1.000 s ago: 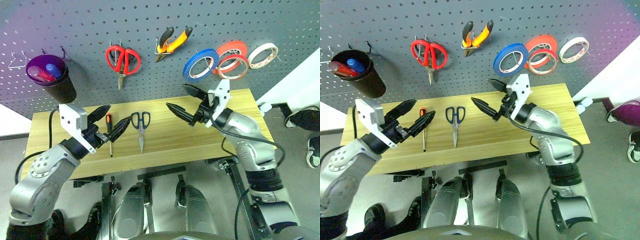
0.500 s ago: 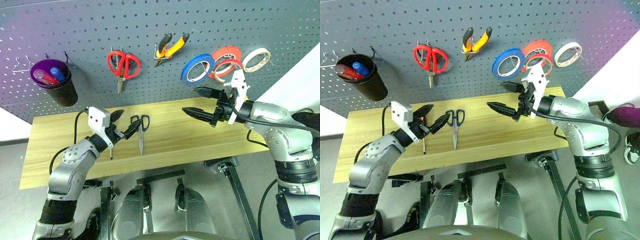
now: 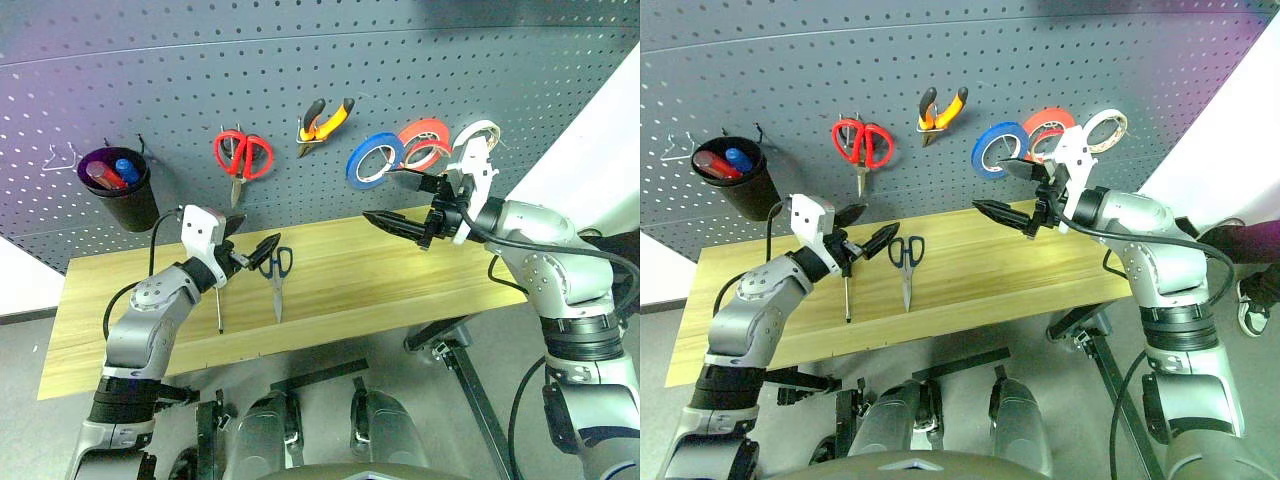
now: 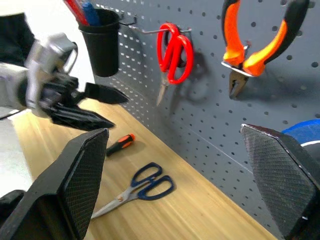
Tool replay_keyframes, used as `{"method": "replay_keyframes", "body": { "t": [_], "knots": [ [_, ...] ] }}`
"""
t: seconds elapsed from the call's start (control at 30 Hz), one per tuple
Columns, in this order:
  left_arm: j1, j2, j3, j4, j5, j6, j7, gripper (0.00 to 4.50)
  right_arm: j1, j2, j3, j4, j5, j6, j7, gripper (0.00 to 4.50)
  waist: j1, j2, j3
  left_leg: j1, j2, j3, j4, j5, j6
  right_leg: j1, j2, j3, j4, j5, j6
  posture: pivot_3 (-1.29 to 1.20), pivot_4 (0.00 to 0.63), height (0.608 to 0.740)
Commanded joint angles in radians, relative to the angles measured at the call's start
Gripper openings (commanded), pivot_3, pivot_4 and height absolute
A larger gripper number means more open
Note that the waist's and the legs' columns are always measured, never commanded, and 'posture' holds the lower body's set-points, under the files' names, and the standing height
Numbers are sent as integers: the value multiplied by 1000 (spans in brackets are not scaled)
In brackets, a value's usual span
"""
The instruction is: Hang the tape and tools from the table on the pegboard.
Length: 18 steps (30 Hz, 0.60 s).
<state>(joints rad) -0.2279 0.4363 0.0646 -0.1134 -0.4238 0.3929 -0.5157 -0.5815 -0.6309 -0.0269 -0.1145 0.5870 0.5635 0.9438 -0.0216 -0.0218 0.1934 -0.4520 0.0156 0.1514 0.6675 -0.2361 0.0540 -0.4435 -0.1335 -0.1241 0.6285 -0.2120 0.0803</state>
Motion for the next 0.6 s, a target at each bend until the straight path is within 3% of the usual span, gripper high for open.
{"method": "replay_keyframes", "body": {
  "t": [0.03,0.27,0.4,0.6],
  "knots": [
    [19,-4,26,-54,-6,89,54,4500,-21,-30,-63,-47,67,39,32,4448,1,0,0,0,0,0,0,0,0,0,0,0,0,0,0,-86,138,723],
    [58,-30,28,-31,29,280,196,4500,-13,-84,-65,-78,94,84,90,4448,3,1,1,1,0,0,0,-1,1,1,-2,1,0,0,0,-101,168,723],
    [19,-95,3,29,105,305,316,4500,-17,-140,-87,-113,159,148,148,4448,5,2,2,2,0,-1,0,-1,2,1,-3,2,0,0,-1,-116,191,723],
    [-70,-178,-77,122,207,366,402,4500,8,-158,-71,-141,130,129,148,4448,3,2,4,2,0,-2,0,-5,7,1,-4,3,-1,-1,-2,-140,224,723]
  ]
}}
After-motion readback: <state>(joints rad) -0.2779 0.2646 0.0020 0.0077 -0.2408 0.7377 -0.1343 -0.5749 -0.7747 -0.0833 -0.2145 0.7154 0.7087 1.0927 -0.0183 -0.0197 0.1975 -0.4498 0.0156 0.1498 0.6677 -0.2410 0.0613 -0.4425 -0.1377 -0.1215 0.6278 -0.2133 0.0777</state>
